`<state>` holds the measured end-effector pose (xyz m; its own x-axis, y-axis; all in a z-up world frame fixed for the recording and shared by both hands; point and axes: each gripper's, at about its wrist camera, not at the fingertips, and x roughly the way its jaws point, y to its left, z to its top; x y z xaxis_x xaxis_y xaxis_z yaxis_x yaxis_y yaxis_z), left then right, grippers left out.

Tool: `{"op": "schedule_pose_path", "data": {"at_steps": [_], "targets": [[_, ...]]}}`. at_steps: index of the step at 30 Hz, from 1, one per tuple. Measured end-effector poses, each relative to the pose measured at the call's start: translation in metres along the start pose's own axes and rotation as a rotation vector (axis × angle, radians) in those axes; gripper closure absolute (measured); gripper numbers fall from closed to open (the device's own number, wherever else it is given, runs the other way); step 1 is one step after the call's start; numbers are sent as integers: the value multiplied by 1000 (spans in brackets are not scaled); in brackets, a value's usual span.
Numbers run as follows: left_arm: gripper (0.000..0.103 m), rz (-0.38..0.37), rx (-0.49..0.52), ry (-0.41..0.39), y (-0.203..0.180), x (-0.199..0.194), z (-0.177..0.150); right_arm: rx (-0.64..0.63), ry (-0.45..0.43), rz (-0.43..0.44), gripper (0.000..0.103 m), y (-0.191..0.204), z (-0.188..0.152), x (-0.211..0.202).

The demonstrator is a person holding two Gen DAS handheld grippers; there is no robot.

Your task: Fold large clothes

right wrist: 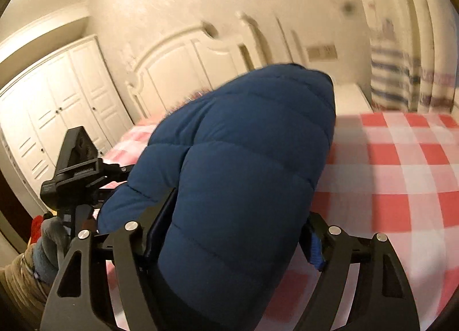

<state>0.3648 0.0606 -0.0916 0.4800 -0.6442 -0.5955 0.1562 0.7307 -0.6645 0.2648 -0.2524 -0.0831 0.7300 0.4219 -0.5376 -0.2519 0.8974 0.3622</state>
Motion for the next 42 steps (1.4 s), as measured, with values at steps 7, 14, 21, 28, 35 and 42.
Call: {"op": "schedule_pose_path", "data": {"at_steps": [7, 14, 21, 28, 35, 42], "targets": [[29, 17, 39, -39, 6, 7, -10, 51, -4, -220, 12, -5, -7, -8], [24, 55, 47, -70, 3, -4, -23, -326, -24, -351, 11, 96, -17, 4], [15, 321, 185, -205, -29, -67, -36, -329, 33, -354, 10, 106, -28, -2], [2, 518, 441, -637, -130, -197, -73, -247, -230, -331, 4, 131, -17, -117], [2, 562, 543, -736, -174, -230, -141, -258, -275, -325, 4, 148, -31, -153], [2, 557, 597, -580, -170, -186, -188, -234, -246, -361, 4, 148, -88, -152]]}}
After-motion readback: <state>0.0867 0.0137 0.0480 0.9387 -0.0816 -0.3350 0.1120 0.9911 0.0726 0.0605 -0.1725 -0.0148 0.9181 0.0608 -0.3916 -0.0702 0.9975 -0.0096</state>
